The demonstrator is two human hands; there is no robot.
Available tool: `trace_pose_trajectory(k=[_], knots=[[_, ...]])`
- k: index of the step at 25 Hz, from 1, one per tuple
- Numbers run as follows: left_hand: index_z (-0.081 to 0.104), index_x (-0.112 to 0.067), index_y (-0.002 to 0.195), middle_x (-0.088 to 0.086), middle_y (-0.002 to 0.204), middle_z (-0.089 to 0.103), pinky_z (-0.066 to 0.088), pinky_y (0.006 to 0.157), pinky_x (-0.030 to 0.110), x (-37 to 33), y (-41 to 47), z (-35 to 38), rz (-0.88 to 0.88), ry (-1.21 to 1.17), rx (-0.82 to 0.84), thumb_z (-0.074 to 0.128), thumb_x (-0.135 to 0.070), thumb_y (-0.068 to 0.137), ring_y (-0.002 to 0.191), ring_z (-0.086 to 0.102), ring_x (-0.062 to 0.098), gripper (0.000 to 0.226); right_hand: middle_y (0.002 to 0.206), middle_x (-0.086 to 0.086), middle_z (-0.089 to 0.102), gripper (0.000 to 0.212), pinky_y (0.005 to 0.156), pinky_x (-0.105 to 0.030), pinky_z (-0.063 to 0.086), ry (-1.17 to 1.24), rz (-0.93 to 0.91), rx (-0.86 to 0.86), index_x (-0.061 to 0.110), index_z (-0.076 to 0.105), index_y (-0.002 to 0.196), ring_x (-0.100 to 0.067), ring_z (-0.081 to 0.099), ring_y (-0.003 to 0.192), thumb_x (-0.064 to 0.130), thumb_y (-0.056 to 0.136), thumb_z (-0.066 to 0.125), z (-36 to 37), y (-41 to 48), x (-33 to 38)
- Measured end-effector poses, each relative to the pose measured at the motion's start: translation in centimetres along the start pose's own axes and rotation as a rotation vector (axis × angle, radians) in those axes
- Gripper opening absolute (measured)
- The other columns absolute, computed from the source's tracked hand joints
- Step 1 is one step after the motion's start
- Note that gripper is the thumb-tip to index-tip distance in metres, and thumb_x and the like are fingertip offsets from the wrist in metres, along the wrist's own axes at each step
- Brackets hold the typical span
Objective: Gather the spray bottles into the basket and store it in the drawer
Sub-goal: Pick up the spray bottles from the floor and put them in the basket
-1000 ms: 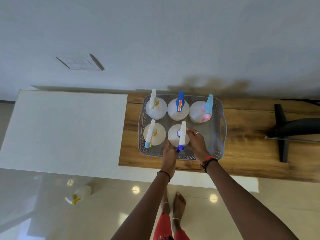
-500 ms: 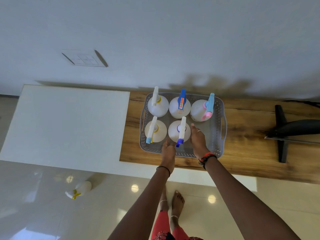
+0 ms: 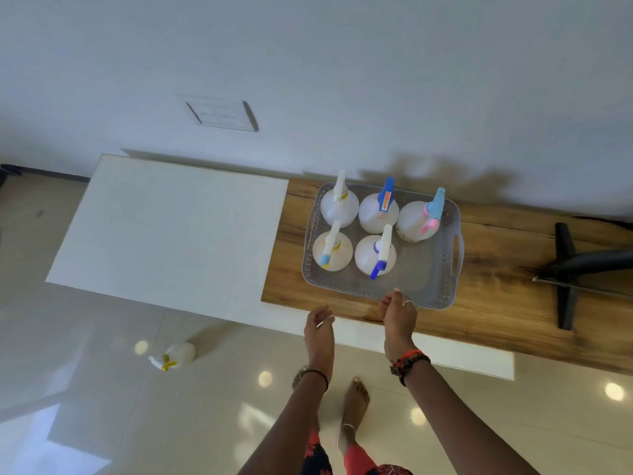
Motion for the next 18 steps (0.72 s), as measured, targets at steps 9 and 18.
trace_pose_trajectory(k=[9, 18], knots=[[0.057, -0.006, 0.119, 0.009, 0.114, 0.061, 0.044, 0.102, 0.041, 2.2, 1.6, -16.3, 0.045, 0.060, -0.126, 0.049, -0.021, 0.098, 0.112, 0.059, 0.025, 0.027, 0.075, -0.002, 0.054, 0.021, 0.074, -0.031, 0.044, -0.172, 0.092, 0.228, 0.014, 0.053, 0.083, -0.016, 0.051, 0.070, 0.026, 0.098, 0.045, 8.1, -8.8, -8.0], [0.061, -0.006, 0.107, 0.007, 0.106, 0.064, 0.046, 0.096, 0.041, 5.7, 6.7, -40.8, -0.029, 0.038, -0.182, 0.048, -0.026, 0.098, 0.099, 0.062, 0.022, 0.026, 0.078, -0.004, 0.055, 0.009, 0.068, -0.027, 0.046, -0.380, 0.088, 0.349, 0.009, 0.052, 0.095, -0.018, 0.052, 0.075, 0.019, 0.095, 0.051, 21.8, -19.4, -20.2]])
Point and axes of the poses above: each hand's wrist, its own y-axis towards the middle knuckle, its own z-axis out of the palm, x = y × z, the point moved 9 cm from there along y, towards the middle knuckle
